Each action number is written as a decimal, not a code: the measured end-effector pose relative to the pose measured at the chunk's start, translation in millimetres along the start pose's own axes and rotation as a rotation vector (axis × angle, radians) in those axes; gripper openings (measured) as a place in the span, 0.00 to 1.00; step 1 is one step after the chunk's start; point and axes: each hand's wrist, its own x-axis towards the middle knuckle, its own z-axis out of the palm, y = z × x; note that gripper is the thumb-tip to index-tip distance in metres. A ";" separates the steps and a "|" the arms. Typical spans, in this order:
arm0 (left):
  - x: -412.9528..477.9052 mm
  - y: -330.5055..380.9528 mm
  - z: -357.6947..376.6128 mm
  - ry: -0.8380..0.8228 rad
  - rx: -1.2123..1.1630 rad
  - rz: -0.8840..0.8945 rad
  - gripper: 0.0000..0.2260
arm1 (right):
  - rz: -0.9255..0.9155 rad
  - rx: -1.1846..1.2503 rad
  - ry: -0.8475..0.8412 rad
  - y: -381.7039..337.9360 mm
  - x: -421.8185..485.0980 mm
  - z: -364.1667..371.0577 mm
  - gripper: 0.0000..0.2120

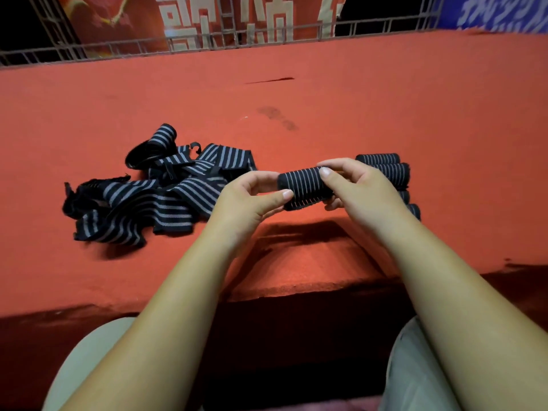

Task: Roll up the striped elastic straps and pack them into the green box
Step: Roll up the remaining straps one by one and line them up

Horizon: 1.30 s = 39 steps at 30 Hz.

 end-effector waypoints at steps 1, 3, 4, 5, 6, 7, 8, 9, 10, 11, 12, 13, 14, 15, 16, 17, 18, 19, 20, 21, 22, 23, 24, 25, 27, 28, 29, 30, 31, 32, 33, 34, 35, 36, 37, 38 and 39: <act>0.0 1.2 6.3 -0.007 0.010 0.001 0.12 | 0.004 -0.013 0.013 0.2 -2.4 -6.1 0.09; 1.5 2.8 21.5 -0.019 0.016 -0.003 0.13 | 0.019 -0.034 0.035 0.8 -6.7 -19.8 0.11; 2.0 3.3 31.2 -0.026 0.016 -0.007 0.13 | 0.029 -0.033 0.050 1.6 -8.9 -28.2 0.12; 2.6 3.6 40.8 -0.033 0.011 -0.011 0.13 | 0.040 -0.026 0.067 2.9 -10.2 -36.5 0.12; 3.5 3.4 50.5 -0.041 0.003 -0.014 0.13 | 0.047 -0.020 0.086 4.2 -11.3 -44.2 0.12; 4.6 3.1 60.4 -0.051 -0.006 -0.017 0.14 | 0.051 -0.023 0.105 6.4 -12.2 -52.1 0.12; 7.0 1.9 70.1 -0.060 -0.011 -0.020 0.14 | 0.053 -0.029 0.121 8.5 -13.2 -59.4 0.11; 9.3 0.7 79.4 -0.068 -0.016 -0.024 0.14 | 0.054 -0.038 0.134 11.1 -13.9 -66.4 0.11; 12.1 -1.1 88.5 -0.073 -0.023 -0.030 0.14 | 0.056 -0.050 0.148 13.5 -14.6 -72.7 0.11; 14.8 -3.1 97.0 -0.072 -0.030 -0.037 0.14 | 0.056 -0.062 0.162 15.7 -15.0 -78.5 0.11; 17.8 -5.6 105.1 -0.066 -0.030 -0.041 0.14 | 0.057 -0.076 0.178 18.0 -14.9 -83.8 0.11; 20.8 -8.2 112.5 -0.057 -0.028 -0.042 0.15 | 0.054 -0.096 0.198 20.5 -14.2 -88.2 0.11; 24.1 -11.7 119.4 -0.046 -0.024 -0.042 0.16 | 0.050 -0.126 0.221 23.6 -12.7 -91.5 0.11; 27.0 -15.1 125.6 -0.036 -0.019 -0.043 0.16 | 0.044 -0.159 0.243 27.0 -10.9 -94.5 0.11; 30.2 -18.8 131.1 -0.026 -0.011 -0.043 0.16 | 0.044 -0.185 0.262 30.4 -8.6 -96.4 0.12; 32.8 -22.0 136.2 -0.018 -0.001 -0.043 0.15 | 0.059 -0.200 0.282 33.4 -6.6 -97.9 0.12; 35.3 -25.2 140.5 -0.013 0.013 -0.043 0.15 | 0.080 -0.209 0.301 35.3 -5.2 -99.0 0.13; 37.5 -28.1 143.8 -0.009 0.029 -0.043 0.16 | 0.105 -0.221 0.318 37.5 -3.7 -100.2 0.13; 39.2 -31.1 146.7 -0.003 0.044 -0.043 0.16 | 0.130 -0.238 0.329 39.4 -2.3 -101.0 0.12; 40.5 -34.1 148.6 0.001 0.056 -0.041 0.16 | 0.151 -0.256 0.333 40.9 -1.4 -101.7 0.12; 40.6 -36.8 150.2 0.008 0.071 -0.038 0.16 | 0.168 -0.276 0.335 42.9 -0.4 -102.3 0.12; 40.0 -38.7 151.5 0.016 0.088 -0.033 0.15 | 0.179 -0.307 0.338 44.3 0.2 -102.4 0.11; 39.2 -40.9 153.2 0.024 0.101 -0.030 0.15 | 0.187 -0.348 0.341 44.7 0.1 -102.2 0.11; 38.4 -43.0 153.7 0.032 0.097 -0.031 0.14 | 0.192 -0.389 0.342 45.1 0.0 -101.1 0.11; 36.1 -45.1 154.2 0.052 0.066 -0.055 0.12 | 0.200 -0.453 0.339 45.2 -0.6 -97.5 0.12; 35.0 -44.9 154.1 0.059 0.061 -0.066 0.11 | 0.206 -0.472 0.336 45.2 -0.9 -96.0 0.12; 34.5 -44.9 153.6 0.059 0.064 -0.069 0.11 | 0.212 -0.477 0.336 45.6 -1.2 -95.1 0.12; 34.2 -44.6 153.3 0.053 0.079 -0.069 0.11 | 0.219 -0.474 0.338 46.3 -0.7 -94.9 0.12; 34.0 -44.1 152.5 0.044 0.096 -0.070 0.11 | 0.226 -0.467 0.346 47.0 0.0 -94.8 0.12; 33.2 -43.2 151.5 0.036 0.111 -0.074 0.11 | 0.231 -0.458 0.357 47.2 0.6 -94.2 0.13; 32.3 -42.0 150.2 0.031 0.120 -0.079 0.12 | 0.233 -0.453 0.373 47.1 1.3 -93.2 0.14; 31.4 -41.0 148.1 0.030 0.124 -0.086 0.12 | 0.230 -0.455 0.393 46.7 1.6 -91.5 0.15; 30.3 -39.8 145.4 0.028 0.119 -0.093 0.12 | 0.221 -0.466 0.418 45.6 2.0 -89.3 0.17; 28.1 -37.6 142.0 0.024 0.106 -0.102 0.11 | 0.204 -0.482 0.446 42.9 1.7 -86.5 0.17; 24.8 -34.5 137.9 0.016 0.088 -0.114 0.11 | 0.180 -0.495 0.478 38.8 0.9 -83.0 0.17; 21.0 -30.9 133.0 0.010 0.067 -0.127 0.10 | 0.147 -0.498 0.510 33.7 0.0 -78.8 0.17; 17.1 -27.3 126.6 0.006 0.045 -0.139 0.09 | 0.109 -0.487 0.536 28.3 -0.8 -73.8 0.16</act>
